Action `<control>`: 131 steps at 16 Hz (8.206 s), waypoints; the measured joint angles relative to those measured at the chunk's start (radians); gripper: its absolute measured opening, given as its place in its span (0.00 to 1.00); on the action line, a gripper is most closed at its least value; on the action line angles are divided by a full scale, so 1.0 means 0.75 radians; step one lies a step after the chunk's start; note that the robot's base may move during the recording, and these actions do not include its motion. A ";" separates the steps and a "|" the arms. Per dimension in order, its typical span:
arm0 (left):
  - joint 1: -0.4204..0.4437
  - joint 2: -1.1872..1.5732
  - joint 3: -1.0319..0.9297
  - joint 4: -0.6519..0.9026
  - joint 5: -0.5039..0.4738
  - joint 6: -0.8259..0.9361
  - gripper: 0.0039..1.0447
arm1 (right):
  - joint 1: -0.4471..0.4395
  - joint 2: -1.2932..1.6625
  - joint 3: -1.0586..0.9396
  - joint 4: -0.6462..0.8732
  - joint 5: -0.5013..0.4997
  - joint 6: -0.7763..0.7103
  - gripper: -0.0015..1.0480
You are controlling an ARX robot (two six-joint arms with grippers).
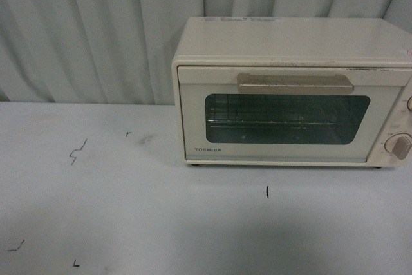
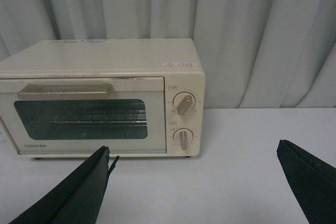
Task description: Open oven
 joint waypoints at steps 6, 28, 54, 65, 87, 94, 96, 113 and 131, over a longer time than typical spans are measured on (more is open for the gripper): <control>0.000 0.000 0.000 0.000 0.000 0.000 0.94 | 0.000 0.000 0.000 0.000 0.001 0.000 0.94; -0.772 2.453 0.865 0.588 0.250 -1.450 0.94 | 0.000 0.000 0.000 0.001 0.000 0.000 0.94; -0.775 2.697 0.981 0.695 0.208 -1.617 0.94 | 0.000 0.000 0.000 0.001 0.000 0.000 0.94; -0.777 2.697 0.982 0.695 0.205 -1.616 0.94 | 0.051 0.968 0.162 1.010 0.274 -0.748 0.94; -0.777 2.697 0.983 0.695 0.205 -1.616 0.94 | 0.218 2.045 0.916 0.777 -0.391 -2.196 0.02; -0.777 2.697 0.983 0.695 0.206 -1.616 0.94 | 0.217 2.106 0.925 0.747 -0.394 -2.197 0.02; -0.777 2.697 0.983 0.695 0.207 -1.616 0.94 | 0.217 2.138 0.960 0.730 -0.394 -2.196 0.02; -0.777 2.697 0.983 0.695 0.205 -1.616 0.94 | 0.205 2.215 0.906 0.753 -0.407 -2.059 0.02; -0.777 2.697 0.983 0.694 0.205 -1.616 0.94 | 0.175 2.127 0.843 0.568 -0.474 -1.602 0.02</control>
